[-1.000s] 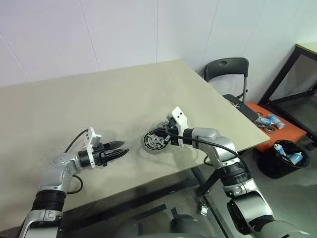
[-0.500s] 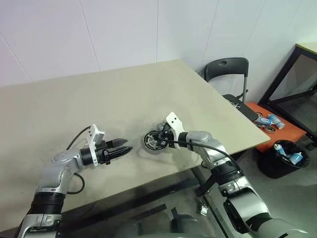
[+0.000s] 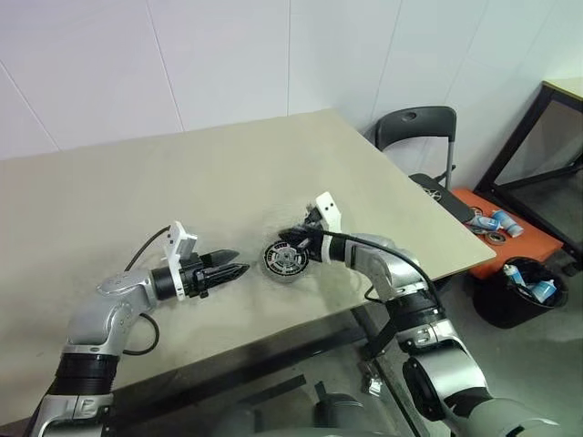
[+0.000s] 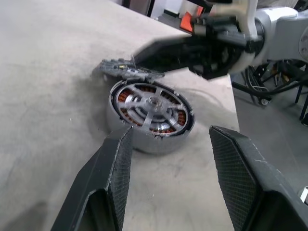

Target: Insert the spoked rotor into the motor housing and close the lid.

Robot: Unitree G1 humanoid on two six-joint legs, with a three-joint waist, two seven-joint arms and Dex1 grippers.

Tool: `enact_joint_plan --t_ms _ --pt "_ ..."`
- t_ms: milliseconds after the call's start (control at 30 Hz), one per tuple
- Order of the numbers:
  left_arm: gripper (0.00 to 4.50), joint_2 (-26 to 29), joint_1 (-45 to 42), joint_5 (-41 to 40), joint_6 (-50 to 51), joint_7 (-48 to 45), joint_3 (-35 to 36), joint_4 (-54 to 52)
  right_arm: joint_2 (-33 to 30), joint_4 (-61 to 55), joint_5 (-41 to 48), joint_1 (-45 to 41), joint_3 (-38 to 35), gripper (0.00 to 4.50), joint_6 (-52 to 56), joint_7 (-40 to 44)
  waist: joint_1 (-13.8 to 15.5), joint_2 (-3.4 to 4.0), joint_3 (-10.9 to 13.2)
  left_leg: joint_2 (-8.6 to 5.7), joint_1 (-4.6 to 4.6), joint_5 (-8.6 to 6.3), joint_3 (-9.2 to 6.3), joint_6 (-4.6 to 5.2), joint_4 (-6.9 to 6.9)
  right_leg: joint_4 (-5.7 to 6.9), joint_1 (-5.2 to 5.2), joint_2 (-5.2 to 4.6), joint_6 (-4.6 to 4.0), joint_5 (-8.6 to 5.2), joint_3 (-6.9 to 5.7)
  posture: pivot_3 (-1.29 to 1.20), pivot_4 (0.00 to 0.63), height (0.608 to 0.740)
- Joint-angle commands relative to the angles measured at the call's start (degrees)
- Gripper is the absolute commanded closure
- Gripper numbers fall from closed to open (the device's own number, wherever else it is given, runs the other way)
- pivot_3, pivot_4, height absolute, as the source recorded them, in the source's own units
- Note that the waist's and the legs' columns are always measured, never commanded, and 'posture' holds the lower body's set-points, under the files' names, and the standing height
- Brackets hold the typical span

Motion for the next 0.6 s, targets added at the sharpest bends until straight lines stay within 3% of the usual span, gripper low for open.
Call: enact_joint_plan --t_ms 33,200,433,600 --pt "1.84 0.5 -1.7 -1.9 1.7 1.3 0.8 -3.8 -1.0 -1.0 -2.5 0.7 3.0 4.45 -2.4 0.6 0.0 0.01 0.0 0.00 0.00 0.00 0.00 0.00 0.00 0.00 0.00 0.00 0.00 0.00 0.00 0.00 0.000 0.740" --pt "1.84 0.6 -2.3 -3.1 3.6 2.9 0.8 -5.6 -3.1 2.0 -10.4 3.5 10.3 4.45 -8.1 -0.7 -0.1 0.02 0.0 -0.03 0.01 0.00 0.02 0.00 0.00 0.00 0.00 0.00 -0.01 -0.01 0.01 0.00 0.000 0.740" --pt "1.84 0.5 -2.6 -4.2 5.7 4.9 0.8 -7.9 -3.5 -1.9 -7.9 2.0 5.9 4.45 -5.8 -0.6 0.0 -0.01 0.0 -0.01 0.20 0.00 -0.01 0.00 0.06 0.01 0.23 0.05 -0.03 -0.02 0.02 0.00 0.000 0.740" --pt "1.84 0.7 -3.3 -5.0 6.7 5.5 0.6 -8.4 -9.1 -11.3 -8.2 -3.0 6.5 4.45 -6.2 4.6 0.0 0.04 0.0 -0.07 0.01 0.00 -0.01 0.00 0.10 -0.03 0.09 -0.01 -0.01 -0.01 0.03 0.00 0.000 0.740"
